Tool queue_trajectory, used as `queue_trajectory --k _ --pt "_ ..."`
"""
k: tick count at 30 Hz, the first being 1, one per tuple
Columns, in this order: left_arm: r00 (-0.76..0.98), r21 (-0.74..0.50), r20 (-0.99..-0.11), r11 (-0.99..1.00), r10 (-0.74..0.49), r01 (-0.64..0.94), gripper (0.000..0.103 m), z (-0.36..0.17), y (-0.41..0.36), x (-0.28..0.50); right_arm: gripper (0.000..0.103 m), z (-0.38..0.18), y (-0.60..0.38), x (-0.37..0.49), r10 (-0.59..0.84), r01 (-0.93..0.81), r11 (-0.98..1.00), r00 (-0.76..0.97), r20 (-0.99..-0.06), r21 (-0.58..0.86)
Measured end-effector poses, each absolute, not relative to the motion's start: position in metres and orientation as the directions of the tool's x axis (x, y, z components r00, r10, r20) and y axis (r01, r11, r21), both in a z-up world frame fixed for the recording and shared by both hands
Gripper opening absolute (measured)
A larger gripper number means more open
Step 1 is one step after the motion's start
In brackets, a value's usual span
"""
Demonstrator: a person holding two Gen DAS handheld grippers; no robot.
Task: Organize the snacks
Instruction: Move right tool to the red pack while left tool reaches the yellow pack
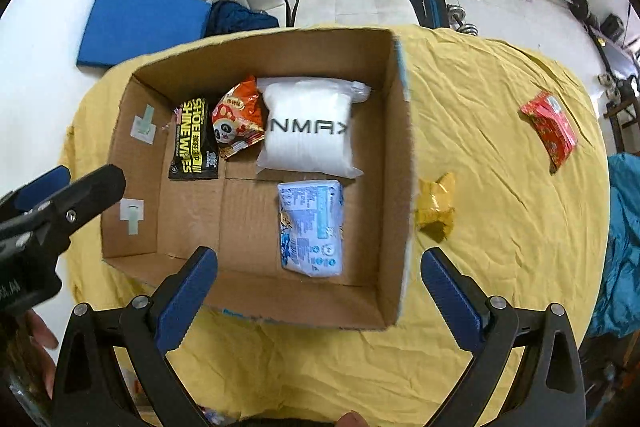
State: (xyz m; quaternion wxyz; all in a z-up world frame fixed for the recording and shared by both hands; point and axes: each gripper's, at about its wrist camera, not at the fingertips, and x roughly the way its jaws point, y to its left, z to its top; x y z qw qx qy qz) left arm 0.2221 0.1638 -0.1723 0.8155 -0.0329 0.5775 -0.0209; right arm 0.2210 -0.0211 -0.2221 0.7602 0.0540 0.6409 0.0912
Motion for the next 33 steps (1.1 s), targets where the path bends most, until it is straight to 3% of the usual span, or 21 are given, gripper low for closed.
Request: queue_trajectory --k 9,16,18,24,33 --pt "0.379 0.006 -0.924 0.989 -0.052 0.150 0.103 -0.141 0.060 0.229 0.103 -0.207 -0.154 0.206 0.174 0.104 0.974 0.212 -0.962 0.199" --pt "0.302 0.054 -0.952 0.949 -0.044 0.309 0.103 -0.166 -0.049 0.264 0.103 -0.238 -0.279 0.204 0.116 0.254 0.954 0.177 -0.977 0.159" --pt "0.264 0.096 -0.964 0.911 -0.014 0.400 0.103 -0.185 -0.084 0.276 0.103 -0.249 -0.308 0.204 0.097 0.268 0.954 0.157 -0.983 0.137" --pt "0.177 0.289 -0.955 0.627 0.237 0.724 0.103 -0.276 -0.168 0.290 0.103 -0.280 -0.372 0.205 0.071 0.295 0.950 0.109 -0.992 0.100" --pt "0.030 0.251 -0.889 0.432 0.457 0.866 0.102 -0.384 -0.182 0.295 0.103 -0.321 -0.407 0.203 0.104 0.293 0.950 0.031 -0.994 0.109"
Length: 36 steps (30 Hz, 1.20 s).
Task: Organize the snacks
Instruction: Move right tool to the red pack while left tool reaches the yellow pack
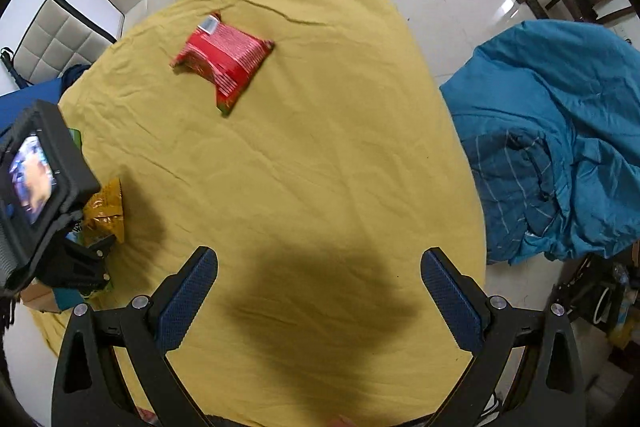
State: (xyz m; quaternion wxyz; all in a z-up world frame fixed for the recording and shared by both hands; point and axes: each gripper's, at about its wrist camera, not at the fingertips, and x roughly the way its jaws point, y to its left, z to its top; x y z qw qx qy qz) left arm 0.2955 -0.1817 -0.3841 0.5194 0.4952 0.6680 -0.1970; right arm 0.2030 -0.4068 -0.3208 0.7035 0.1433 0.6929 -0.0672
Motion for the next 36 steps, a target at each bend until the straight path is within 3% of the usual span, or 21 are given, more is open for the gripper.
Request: queue_trajectory --k 1,2,3,5,9,12,18,21,25,27,29,30,36 --pt "0.023 0.249 -0.883 0.427 0.468 0.869 0.101 -0.389 -0.180 0.297 0.103 -0.324 -0.409 0.203 0.110 0.294 0.949 0.026 -0.994 0.112" --pt "0.009 0.241 -0.876 0.422 0.481 0.874 0.091 -0.396 -0.178 0.297 0.103 -0.327 -0.411 0.204 0.114 0.293 0.949 0.023 -0.993 0.116" --pt "-0.002 0.234 -0.874 0.422 0.487 0.876 0.072 -0.401 -0.176 0.298 0.103 -0.330 -0.412 0.207 0.119 0.290 0.950 0.020 -0.993 0.120" --pt "-0.035 0.214 -0.878 0.458 0.477 0.863 0.048 -0.403 -0.173 0.304 0.103 -0.332 -0.412 0.211 0.126 0.285 0.950 0.017 -0.992 0.126" --pt "-0.100 0.182 -0.915 0.620 0.391 0.763 0.038 -0.397 -0.165 0.322 0.103 -0.339 -0.410 0.227 0.146 0.263 0.954 0.016 -0.989 0.145" --pt "-0.127 0.129 -0.958 0.780 0.258 0.612 0.038 -0.381 -0.156 0.341 0.103 -0.341 -0.405 0.248 0.172 0.235 0.957 0.027 -0.985 0.173" --pt "-0.186 -0.111 -0.981 0.957 -0.062 0.268 0.038 -0.365 -0.138 0.371 0.103 -0.351 -0.384 0.320 0.178 0.127 0.975 0.059 -0.982 0.184" --pt "-0.160 -0.070 -0.987 0.947 -0.019 0.314 0.043 -0.363 -0.137 0.381 0.103 -0.369 -0.371 0.360 0.167 0.058 0.984 0.023 -0.986 0.168" --pt "-0.150 0.029 -0.980 0.835 0.132 0.550 0.053 -0.366 -0.152 0.379 0.103 -0.398 -0.356 0.393 0.151 -0.029 0.988 -0.067 -0.986 0.153" --pt "-0.136 0.070 -0.969 0.753 0.208 0.654 0.064 -0.370 -0.153 0.374 0.102 -0.414 -0.348 0.402 0.134 -0.078 0.987 -0.120 -0.984 0.143" --pt "-0.121 0.122 -0.951 0.705 0.284 0.699 0.064 -0.376 -0.150 0.372 0.096 -0.424 -0.343 0.408 0.106 -0.099 0.988 -0.135 -0.985 0.119" --pt "-0.125 0.137 -0.942 0.697 0.312 0.704 0.065 -0.379 -0.147 0.373 0.085 -0.431 -0.341 0.409 0.088 -0.105 0.989 -0.146 -0.985 0.104" --pt "-0.282 0.015 -0.930 0.792 0.234 0.610 0.065 -0.398 -0.138 0.374 0.048 -0.432 -0.339 0.404 0.027 -0.108 0.993 -0.117 -0.993 0.040"
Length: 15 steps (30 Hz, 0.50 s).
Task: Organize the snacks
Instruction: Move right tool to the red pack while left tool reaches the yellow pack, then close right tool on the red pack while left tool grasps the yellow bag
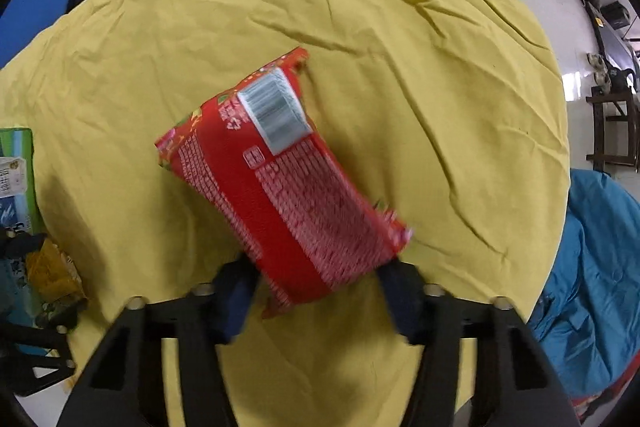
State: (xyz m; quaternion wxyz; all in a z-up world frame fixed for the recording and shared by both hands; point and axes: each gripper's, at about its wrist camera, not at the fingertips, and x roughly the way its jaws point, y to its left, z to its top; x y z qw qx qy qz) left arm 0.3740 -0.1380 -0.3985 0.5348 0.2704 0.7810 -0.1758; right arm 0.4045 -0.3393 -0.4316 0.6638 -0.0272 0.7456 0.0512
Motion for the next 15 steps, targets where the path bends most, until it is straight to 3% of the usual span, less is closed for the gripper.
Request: queue_trajectory --k 6,12,15 --pt "-0.280 0.021 -0.906 0.696 0.316 0.718 0.065 -0.407 -0.146 0.362 0.027 -0.429 -0.342 0.391 -0.020 -0.149 0.989 -0.133 -0.991 0.000" --pt "-0.294 0.026 -0.874 0.642 0.386 0.766 0.065 -0.421 -0.147 0.341 0.015 -0.428 -0.348 0.386 -0.028 -0.136 0.991 -0.133 -0.991 -0.009" --pt "-0.295 0.018 -0.877 0.640 0.380 0.768 0.065 -0.419 -0.155 0.333 0.015 -0.423 -0.356 0.378 -0.013 -0.148 0.989 -0.139 -0.990 0.008"
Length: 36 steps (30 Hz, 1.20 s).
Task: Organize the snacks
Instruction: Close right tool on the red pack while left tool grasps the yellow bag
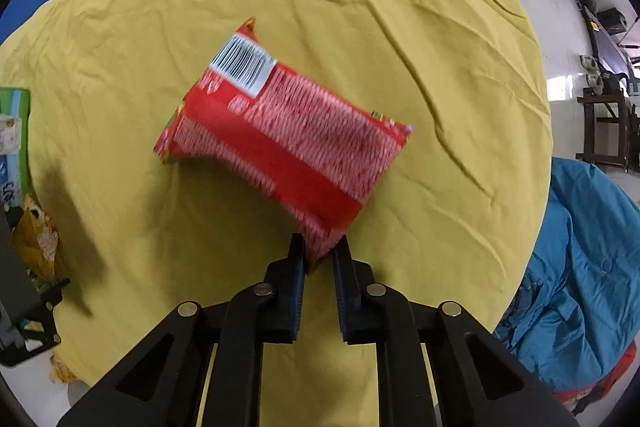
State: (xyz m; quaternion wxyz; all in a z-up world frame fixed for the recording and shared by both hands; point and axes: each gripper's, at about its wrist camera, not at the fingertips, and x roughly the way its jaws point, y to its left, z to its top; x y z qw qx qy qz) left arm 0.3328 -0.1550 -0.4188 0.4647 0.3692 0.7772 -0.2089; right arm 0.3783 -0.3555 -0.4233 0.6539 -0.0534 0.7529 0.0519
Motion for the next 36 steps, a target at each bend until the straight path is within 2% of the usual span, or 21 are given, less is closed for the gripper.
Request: queue_trajectory --k 3,5,7,9,14,17,19,21,26,30,34,36 --pt "-0.296 0.009 -0.882 0.642 0.366 0.767 0.065 -0.406 -0.148 0.324 0.016 -0.420 -0.363 0.362 0.001 -0.189 0.982 -0.156 -0.988 0.031" --pt "-0.278 0.015 -0.887 0.624 0.369 0.781 0.065 -0.396 -0.146 0.330 0.026 -0.421 -0.362 0.355 -0.011 -0.200 0.979 -0.163 -0.987 0.022" --pt "-0.267 0.018 -0.887 0.607 0.377 0.794 0.065 -0.383 -0.139 0.318 0.046 -0.421 -0.364 0.346 -0.015 -0.200 0.980 -0.153 -0.988 0.016" --pt "-0.277 0.017 -0.874 0.594 0.399 0.804 0.065 -0.381 -0.137 0.318 0.052 -0.417 -0.367 0.340 -0.002 -0.186 0.982 -0.145 -0.989 0.025" --pt "-0.267 0.037 -0.831 0.528 0.488 0.848 0.065 -0.392 -0.135 0.292 0.054 -0.402 -0.377 0.328 0.011 -0.186 0.982 -0.129 -0.992 0.035" --pt "-0.196 0.089 -0.825 0.464 0.531 0.881 0.064 -0.407 -0.139 0.277 0.054 -0.396 -0.379 0.328 0.009 -0.189 0.982 -0.118 -0.993 0.031" --pt "-0.154 0.135 -0.836 0.470 0.526 0.872 0.052 -0.413 -0.142 0.273 0.054 -0.386 -0.377 0.328 0.013 -0.169 0.985 -0.103 -0.995 0.031" --pt "-0.154 0.152 -0.848 0.510 0.507 0.846 0.049 -0.412 -0.140 0.270 0.054 -0.380 -0.379 0.331 0.024 -0.140 0.990 -0.082 -0.996 0.035" --pt "-0.182 0.141 -0.916 0.710 0.358 0.690 0.045 -0.395 -0.139 0.296 0.054 -0.368 -0.399 0.348 0.045 -0.076 0.996 -0.026 -0.999 0.047" --pt "-0.282 -0.011 -0.950 0.883 0.138 0.469 0.045 -0.385 -0.133 0.321 0.054 -0.367 -0.401 0.367 0.067 -0.084 0.994 0.017 -0.998 0.066" --pt "-0.289 -0.111 -0.957 0.955 -0.027 0.276 0.045 -0.381 -0.126 0.338 0.072 -0.373 -0.383 0.386 0.048 -0.219 0.975 0.023 -0.999 0.042" --pt "-0.279 -0.138 -0.958 0.967 -0.075 0.215 0.045 -0.381 -0.123 0.341 0.075 -0.384 -0.374 0.389 0.000 -0.294 0.956 -0.001 -1.000 0.000"
